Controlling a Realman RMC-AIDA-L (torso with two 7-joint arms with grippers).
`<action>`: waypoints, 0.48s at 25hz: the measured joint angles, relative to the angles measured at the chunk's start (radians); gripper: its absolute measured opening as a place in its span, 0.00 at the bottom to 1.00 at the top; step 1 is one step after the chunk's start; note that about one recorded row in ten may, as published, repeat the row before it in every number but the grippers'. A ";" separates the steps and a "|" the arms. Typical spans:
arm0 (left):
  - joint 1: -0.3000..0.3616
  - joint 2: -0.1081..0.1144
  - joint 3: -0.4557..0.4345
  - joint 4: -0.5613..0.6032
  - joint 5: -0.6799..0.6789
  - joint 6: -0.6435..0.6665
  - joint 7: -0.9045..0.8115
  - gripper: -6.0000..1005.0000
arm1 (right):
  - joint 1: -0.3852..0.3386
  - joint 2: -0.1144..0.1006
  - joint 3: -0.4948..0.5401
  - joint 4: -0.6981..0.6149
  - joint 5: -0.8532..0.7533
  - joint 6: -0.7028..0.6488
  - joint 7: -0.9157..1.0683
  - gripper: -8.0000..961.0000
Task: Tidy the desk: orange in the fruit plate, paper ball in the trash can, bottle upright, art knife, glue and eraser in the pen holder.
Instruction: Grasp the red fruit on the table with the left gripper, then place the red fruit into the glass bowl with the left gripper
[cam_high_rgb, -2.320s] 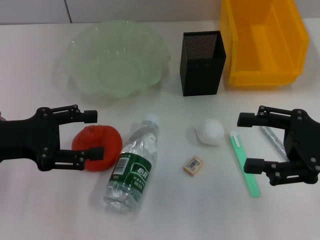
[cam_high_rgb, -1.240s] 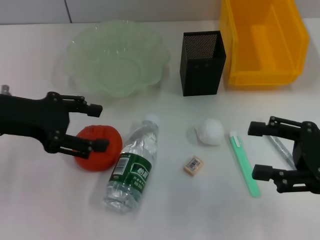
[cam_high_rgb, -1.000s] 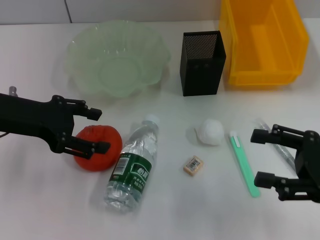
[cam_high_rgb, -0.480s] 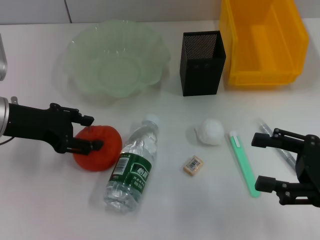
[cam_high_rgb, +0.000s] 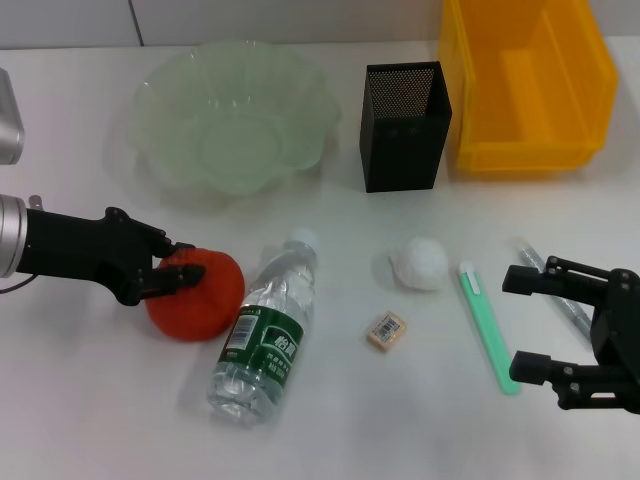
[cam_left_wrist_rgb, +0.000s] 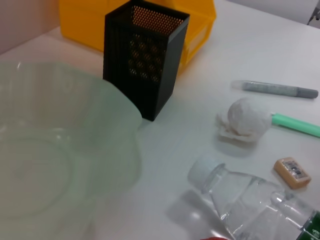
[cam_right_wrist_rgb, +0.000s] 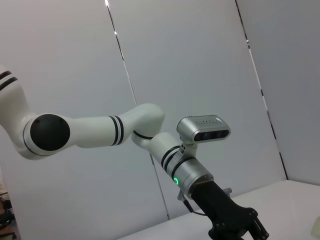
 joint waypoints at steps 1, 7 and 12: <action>-0.001 0.000 0.000 0.000 -0.002 0.004 0.003 0.33 | 0.001 0.000 0.000 0.000 0.000 0.000 0.000 0.88; -0.006 0.002 -0.007 0.009 -0.035 0.052 0.022 0.23 | 0.002 0.001 0.001 0.000 0.003 0.000 0.000 0.87; -0.001 0.012 -0.033 0.017 -0.141 0.083 0.035 0.21 | 0.002 0.002 0.002 0.001 0.005 0.000 0.000 0.87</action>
